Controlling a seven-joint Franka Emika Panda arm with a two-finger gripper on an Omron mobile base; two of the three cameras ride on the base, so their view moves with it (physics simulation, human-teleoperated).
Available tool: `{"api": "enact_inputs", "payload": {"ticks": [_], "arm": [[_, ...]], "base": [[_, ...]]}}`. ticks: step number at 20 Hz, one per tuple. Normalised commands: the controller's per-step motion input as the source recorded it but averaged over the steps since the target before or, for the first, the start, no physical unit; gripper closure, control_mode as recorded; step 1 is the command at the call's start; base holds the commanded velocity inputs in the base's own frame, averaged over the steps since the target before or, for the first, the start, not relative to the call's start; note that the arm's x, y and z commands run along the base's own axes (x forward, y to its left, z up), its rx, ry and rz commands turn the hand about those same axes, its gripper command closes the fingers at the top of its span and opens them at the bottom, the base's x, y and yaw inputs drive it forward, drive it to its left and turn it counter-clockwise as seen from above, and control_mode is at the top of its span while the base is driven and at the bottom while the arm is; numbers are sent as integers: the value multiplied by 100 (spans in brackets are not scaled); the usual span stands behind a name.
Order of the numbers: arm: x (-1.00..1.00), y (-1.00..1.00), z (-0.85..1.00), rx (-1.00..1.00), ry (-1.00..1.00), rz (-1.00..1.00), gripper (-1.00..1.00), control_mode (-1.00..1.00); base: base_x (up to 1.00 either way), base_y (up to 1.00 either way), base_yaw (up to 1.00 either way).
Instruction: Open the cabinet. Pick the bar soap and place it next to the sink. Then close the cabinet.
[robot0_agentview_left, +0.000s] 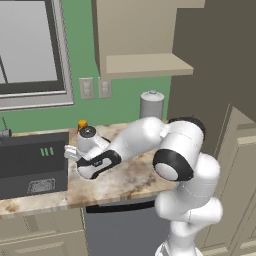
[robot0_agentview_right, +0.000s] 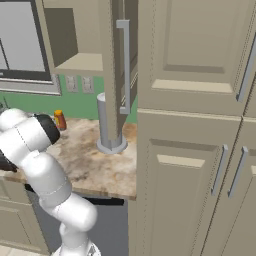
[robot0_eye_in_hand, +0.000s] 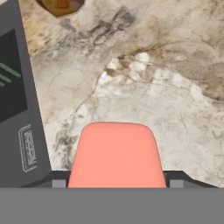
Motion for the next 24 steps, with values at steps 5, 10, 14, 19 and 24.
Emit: {"api": "enact_inputs", "payload": {"ticks": [5,10,14,19,24], "arm": [[29,18,-24,-10,3,-1,100,-100],[26,22,-20,-5,5,-2,100,-100],[22,25,-18,0,8,-2,100,-100],[21,17,-16,0,9,-3,100,-100],[6,1,-19,0,9,-2,100,-100]], "base": [[0,0,0],[0,0,0],[0,0,0],[0,0,0],[0,0,0]]}}
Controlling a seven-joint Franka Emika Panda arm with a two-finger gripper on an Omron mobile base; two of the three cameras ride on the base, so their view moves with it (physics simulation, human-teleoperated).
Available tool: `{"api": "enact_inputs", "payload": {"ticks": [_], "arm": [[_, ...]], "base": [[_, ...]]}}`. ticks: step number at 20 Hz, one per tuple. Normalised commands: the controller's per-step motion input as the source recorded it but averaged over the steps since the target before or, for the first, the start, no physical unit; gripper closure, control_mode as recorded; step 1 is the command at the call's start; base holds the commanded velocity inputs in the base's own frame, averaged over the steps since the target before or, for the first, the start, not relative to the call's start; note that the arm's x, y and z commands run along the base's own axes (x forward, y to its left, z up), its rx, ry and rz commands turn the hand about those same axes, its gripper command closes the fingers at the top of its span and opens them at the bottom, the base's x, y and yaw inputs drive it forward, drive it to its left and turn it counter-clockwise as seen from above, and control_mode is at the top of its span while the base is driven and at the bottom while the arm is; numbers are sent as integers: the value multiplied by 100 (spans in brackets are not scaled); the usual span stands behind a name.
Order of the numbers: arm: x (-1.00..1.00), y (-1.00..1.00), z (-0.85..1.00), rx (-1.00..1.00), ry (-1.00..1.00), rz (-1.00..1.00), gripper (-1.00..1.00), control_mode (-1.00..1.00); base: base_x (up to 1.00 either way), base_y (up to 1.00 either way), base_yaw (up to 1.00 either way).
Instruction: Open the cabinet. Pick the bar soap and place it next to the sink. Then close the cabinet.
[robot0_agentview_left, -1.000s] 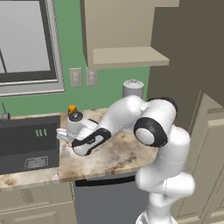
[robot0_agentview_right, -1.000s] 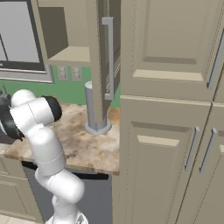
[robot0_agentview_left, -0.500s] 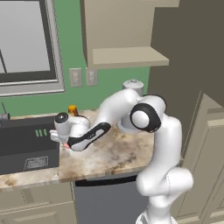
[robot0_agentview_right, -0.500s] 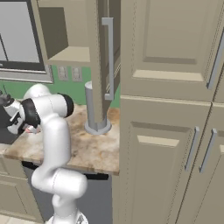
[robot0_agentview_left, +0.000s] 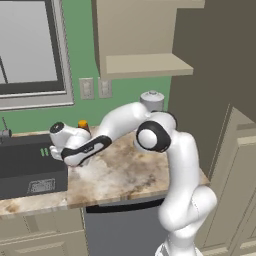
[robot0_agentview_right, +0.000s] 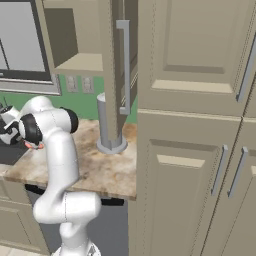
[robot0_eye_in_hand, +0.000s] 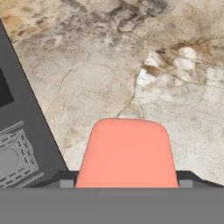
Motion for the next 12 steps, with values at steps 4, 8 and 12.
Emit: {"api": "enact_inputs", "payload": {"ticks": [4,8,12], "arm": [[0,-13,-21,0,3,-1,100,-100],[-2,-20,-27,0,0,0,100,-100],[-3,-25,-27,0,0,0,100,-100]], "base": [[0,0,0],[0,0,0],[0,0,0]]}}
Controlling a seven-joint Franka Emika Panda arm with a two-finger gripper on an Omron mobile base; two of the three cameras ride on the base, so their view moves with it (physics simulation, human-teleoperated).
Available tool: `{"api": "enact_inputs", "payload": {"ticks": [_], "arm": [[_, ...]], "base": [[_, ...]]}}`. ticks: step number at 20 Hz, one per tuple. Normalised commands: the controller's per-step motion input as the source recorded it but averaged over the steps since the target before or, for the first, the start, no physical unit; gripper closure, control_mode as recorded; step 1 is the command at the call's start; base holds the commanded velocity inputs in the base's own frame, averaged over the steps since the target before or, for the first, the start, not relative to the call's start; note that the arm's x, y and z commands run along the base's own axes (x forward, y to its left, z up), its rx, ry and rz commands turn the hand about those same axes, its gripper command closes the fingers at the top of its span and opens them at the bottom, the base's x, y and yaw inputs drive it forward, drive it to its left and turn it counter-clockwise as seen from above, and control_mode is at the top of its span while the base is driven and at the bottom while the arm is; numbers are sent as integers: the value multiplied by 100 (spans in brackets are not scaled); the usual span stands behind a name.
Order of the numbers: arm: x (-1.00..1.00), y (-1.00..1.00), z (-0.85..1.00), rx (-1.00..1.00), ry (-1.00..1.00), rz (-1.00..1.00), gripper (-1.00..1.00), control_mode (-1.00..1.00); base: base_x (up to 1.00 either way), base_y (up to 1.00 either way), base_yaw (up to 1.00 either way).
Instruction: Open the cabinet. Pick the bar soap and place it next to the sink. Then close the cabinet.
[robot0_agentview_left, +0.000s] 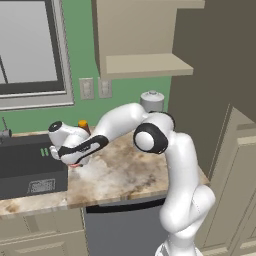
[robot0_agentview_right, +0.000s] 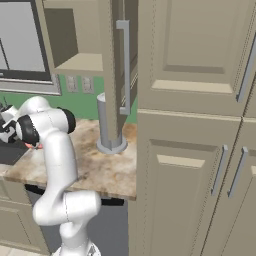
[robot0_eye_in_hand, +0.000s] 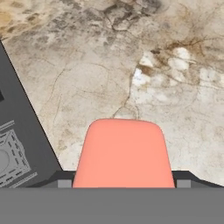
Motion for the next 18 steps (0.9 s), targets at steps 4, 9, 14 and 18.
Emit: {"api": "enact_inputs", "payload": {"ticks": [4,9,14,18], "arm": [[-6,-28,-23,0,-1,0,100,-100],[0,-25,-16,0,-7,0,100,-100],[0,-19,-17,-2,-8,0,100,-100],[4,-16,-24,-1,-1,0,100,-100]], "base": [[0,0,0],[0,0,0],[0,0,0],[0,0,0]]}}
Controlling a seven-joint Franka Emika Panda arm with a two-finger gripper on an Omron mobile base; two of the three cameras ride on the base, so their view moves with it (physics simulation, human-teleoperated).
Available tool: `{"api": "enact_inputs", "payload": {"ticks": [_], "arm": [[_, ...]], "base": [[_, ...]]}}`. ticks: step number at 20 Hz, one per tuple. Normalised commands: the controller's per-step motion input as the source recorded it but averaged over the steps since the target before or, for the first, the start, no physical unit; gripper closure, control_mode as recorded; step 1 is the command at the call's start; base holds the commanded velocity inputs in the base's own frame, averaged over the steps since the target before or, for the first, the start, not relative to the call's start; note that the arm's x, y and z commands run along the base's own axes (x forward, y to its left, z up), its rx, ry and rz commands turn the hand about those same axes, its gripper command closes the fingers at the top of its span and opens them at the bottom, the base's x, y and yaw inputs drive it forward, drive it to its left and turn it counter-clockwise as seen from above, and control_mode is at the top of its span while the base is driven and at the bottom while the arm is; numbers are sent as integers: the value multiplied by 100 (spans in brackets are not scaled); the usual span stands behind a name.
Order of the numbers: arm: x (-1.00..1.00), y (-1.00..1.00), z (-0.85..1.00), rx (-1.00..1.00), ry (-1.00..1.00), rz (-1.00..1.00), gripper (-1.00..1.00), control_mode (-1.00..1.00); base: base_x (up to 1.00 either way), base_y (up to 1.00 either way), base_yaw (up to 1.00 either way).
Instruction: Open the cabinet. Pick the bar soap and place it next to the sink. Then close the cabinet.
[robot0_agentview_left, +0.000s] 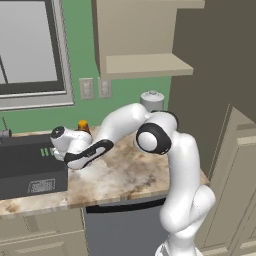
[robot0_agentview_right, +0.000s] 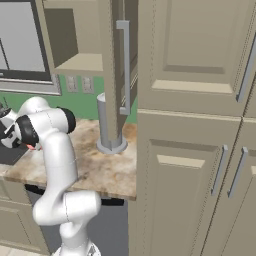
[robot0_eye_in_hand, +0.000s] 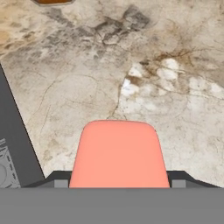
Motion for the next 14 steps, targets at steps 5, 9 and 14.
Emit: {"api": "enact_inputs", "payload": {"ticks": [5,9,14], "arm": [[12,-14,-17,0,0,0,100,-100],[11,-19,-16,-1,0,0,100,-100],[3,-20,-21,-3,0,0,100,-100]], "base": [[0,0,0],[0,0,0],[0,0,0]]}}
